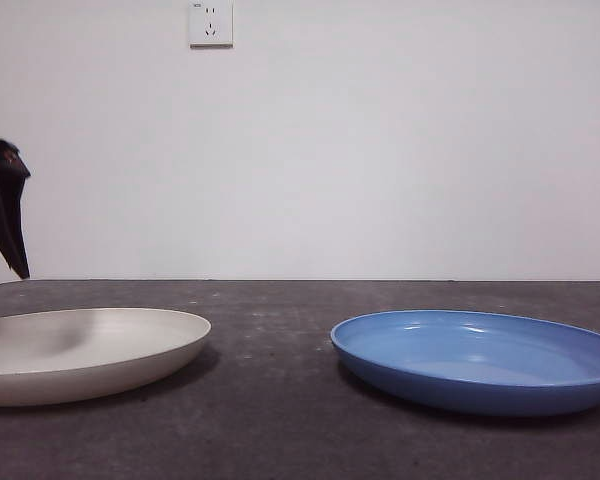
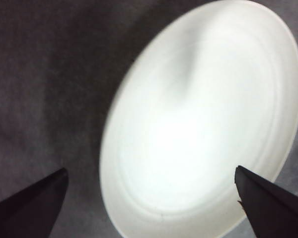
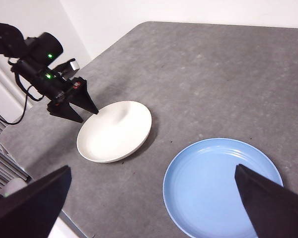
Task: Pick up the white plate, put it on the blue plate, put it on desk
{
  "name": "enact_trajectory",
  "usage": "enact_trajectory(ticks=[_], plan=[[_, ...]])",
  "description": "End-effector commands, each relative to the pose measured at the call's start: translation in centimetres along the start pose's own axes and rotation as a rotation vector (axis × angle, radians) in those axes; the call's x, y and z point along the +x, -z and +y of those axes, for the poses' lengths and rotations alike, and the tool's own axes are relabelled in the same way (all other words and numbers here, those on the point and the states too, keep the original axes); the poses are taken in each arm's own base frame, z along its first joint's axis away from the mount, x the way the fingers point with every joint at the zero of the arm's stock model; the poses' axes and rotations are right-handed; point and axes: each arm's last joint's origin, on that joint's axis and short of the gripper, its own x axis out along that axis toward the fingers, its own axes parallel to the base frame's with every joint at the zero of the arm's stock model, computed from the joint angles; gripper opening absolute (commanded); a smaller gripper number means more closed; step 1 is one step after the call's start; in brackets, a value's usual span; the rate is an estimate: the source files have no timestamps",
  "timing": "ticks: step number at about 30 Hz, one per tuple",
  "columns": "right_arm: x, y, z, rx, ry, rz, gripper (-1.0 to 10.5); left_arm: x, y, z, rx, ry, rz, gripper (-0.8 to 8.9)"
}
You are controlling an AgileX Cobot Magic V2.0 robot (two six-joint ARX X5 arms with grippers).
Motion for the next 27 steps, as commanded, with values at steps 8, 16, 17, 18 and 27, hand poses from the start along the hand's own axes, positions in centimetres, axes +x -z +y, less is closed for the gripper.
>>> enact_trajectory(ticks=[8,16,17,18,27], plan=[[-0.2,-0.4,0.2,-0.012,0.008,-0.020,5.8,1.6,-1.4,0.7,0.003,-0.002,0.012,6.55],[-0.3,-0.4,0.1,-0.013,0.028,-0.024,5.8,2.1,-1.6,1.0,-0.007,-0.004,0.023,4.15],[-0.3,-0.4,0.1,-0.013,0.034,-0.024,5.8,2.2,-1.6,1.1,-0.009,-0.004,0.027,3.78],[-0.3,-0.4,0.1,-0.013,0.042,-0.025,5.8,2.3,-1.6,1.1,-0.012,-0.005,0.031,3.41],[-0.3,-0.4,0.1,-0.013,0.049,-0.026,5.8,2.6,-1.7,1.4,-0.017,-0.031,0.037,0.19]])
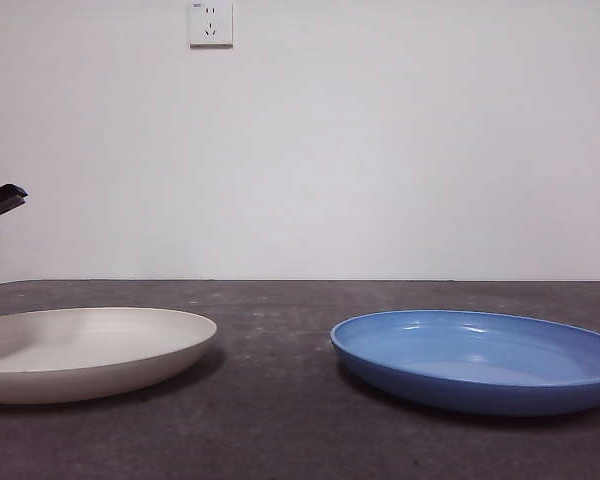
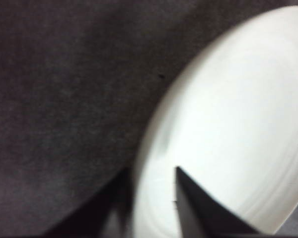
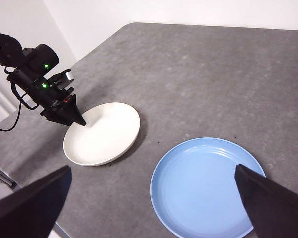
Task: Pick up the white plate, put it on the blue plate, put it on desk
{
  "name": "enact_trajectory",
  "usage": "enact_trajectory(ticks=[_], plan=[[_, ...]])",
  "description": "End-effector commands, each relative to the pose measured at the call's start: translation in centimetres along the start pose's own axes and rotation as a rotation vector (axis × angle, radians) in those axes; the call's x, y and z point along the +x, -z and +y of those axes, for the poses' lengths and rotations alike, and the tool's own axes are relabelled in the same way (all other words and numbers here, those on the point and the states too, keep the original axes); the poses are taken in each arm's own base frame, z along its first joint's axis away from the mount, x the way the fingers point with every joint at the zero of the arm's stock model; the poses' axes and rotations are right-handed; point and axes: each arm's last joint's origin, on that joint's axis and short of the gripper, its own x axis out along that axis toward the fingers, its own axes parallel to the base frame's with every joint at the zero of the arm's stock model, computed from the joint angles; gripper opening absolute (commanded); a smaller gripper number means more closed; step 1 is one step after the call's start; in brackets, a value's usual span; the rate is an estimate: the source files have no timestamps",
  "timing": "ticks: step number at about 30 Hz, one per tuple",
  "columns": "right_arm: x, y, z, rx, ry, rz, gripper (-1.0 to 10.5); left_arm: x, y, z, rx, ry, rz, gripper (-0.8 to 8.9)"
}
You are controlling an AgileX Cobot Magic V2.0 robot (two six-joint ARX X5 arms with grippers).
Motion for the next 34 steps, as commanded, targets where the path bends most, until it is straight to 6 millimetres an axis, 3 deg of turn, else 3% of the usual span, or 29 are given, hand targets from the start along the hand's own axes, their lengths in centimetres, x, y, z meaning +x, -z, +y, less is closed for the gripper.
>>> enact_trajectory(ticks=[1,9,15,24,34], plan=[[-0.3,-0.4,0.2,-0.013,-0.004,-0.020,5.8,0.0,-0.6,0.1,0.007,-0.032,-0.009,0.09],[-0.3,-0.4,0.2,-0.012,-0.005,-0.019,5.8,-0.3,-0.8,0.0,0.008,-0.061,-0.015,0.09],[-0.3,-0.4,0.2,-0.012,-0.005,-0.019,5.8,-2.1,-1.4,-1.6,0.028,-0.056,-0.020,0.09],[-0.3,-0.4,0.2,0.011,-0.004,-0.019,5.8,-5.5,-1.1,-8.0,0.150,0.035,-0.023,0.10],[-0.3,-0.2,0.2,0.031,-0.003,-0.001,5.7,-4.2,0.9,-16.3,0.319,0.094,-0.006,0.10]])
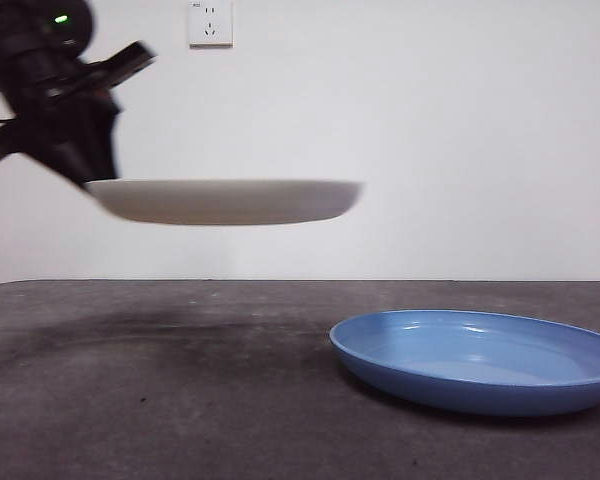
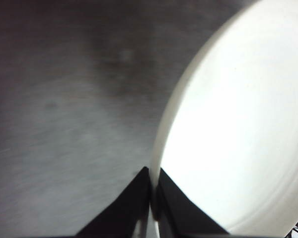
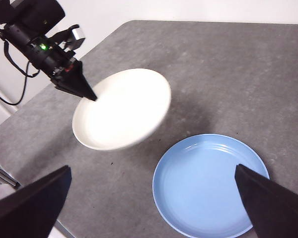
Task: Pick up the white plate, put it on the blue plate, put it on desk
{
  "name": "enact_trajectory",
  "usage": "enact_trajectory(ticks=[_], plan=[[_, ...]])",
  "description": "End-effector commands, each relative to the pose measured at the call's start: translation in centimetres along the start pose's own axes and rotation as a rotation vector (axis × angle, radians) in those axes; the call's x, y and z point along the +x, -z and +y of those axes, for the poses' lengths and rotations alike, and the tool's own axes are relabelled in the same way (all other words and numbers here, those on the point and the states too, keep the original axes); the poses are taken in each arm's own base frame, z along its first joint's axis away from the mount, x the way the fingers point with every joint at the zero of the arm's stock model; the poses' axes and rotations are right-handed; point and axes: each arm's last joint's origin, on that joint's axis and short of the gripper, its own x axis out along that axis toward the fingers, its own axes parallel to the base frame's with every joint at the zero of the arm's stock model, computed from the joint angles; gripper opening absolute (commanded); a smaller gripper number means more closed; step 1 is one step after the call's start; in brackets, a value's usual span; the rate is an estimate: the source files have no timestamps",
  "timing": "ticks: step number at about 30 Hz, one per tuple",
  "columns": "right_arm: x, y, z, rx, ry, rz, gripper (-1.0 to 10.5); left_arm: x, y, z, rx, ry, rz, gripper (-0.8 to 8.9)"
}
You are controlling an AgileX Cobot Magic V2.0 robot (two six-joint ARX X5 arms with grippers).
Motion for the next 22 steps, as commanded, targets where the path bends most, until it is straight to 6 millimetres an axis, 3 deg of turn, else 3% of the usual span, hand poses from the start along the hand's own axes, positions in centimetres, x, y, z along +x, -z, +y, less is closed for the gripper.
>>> enact_trajectory(ticks=[1,7,15,22], plan=[[-0.3,-0.3,0.2,0.007,-0.003,-0.008,5.7,0.5,-0.6,-2.1,0.016,0.034,-0.013,0.10],[-1.1,-0.7,0.6,-0.018,0.013,-0.023,5.7,3.0,-1.5,-6.0,0.086,0.062,0.032,0.10],[-3.8,-1.5,1.7,-0.069,0.139,-0.037,5.7,8.5,-2.9,-10.1,0.154,0.069,0.135,0.10],[-5.3,-1.9,2.5,-0.074,0.147,-0.052,5.7,13.0,-3.5,-12.7,0.194,0.058,0.218,0.10]])
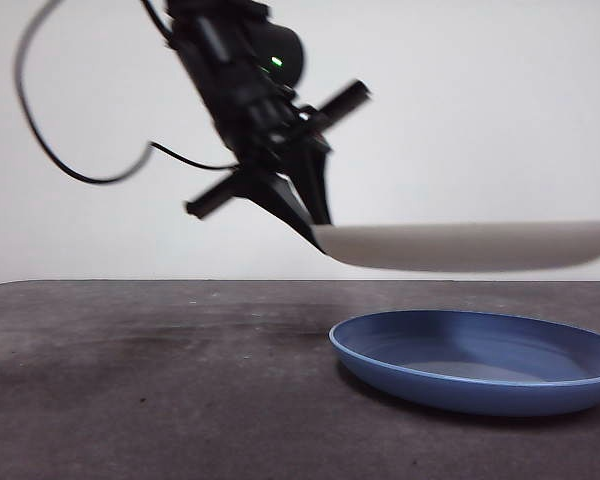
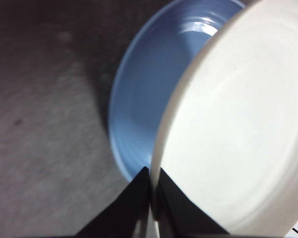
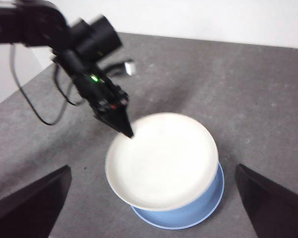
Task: Pick up the white plate, put it on the blue plate, put it on desk
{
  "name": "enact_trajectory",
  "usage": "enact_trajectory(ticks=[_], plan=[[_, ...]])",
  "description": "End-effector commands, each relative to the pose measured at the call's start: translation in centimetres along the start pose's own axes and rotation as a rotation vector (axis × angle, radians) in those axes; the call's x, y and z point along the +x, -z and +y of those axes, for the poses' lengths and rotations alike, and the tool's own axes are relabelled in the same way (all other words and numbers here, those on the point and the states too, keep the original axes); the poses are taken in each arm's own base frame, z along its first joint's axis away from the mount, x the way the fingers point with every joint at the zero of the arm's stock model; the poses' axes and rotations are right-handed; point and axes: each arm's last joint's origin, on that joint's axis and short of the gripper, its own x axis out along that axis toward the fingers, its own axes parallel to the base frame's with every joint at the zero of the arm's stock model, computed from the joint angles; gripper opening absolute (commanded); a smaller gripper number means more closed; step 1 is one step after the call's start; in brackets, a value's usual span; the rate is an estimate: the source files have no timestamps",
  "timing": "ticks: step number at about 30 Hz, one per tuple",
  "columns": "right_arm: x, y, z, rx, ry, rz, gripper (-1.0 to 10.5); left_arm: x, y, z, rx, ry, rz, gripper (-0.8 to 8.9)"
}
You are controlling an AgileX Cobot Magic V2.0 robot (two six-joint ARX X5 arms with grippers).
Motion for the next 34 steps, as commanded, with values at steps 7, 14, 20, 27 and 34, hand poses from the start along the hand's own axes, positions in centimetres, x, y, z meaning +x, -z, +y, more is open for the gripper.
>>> enact_trajectory(ticks=[7,14,20,27,34], plan=[[-0.9,-0.1,0.3,-0.009,0.001,0.009,5.7,3.6,-1.9,-1.2,0.018,-0.005,0.057,0.10],[-0.9,0.0,0.3,-0.005,0.002,0.023,5.7,4.0,-2.0,-0.8,0.015,-0.069,0.050,0.10],[-0.9,0.0,0.3,-0.006,0.002,0.022,5.7,4.1,-2.1,-0.7,0.021,-0.078,0.044,0.10],[-0.9,0.1,0.3,-0.004,0.002,0.030,5.7,4.5,-2.2,-0.6,0.026,-0.084,0.048,0.22],[-0.9,0.1,0.3,-0.007,0.002,0.029,5.7,4.5,-2.1,-0.7,0.028,-0.080,0.050,3.44]])
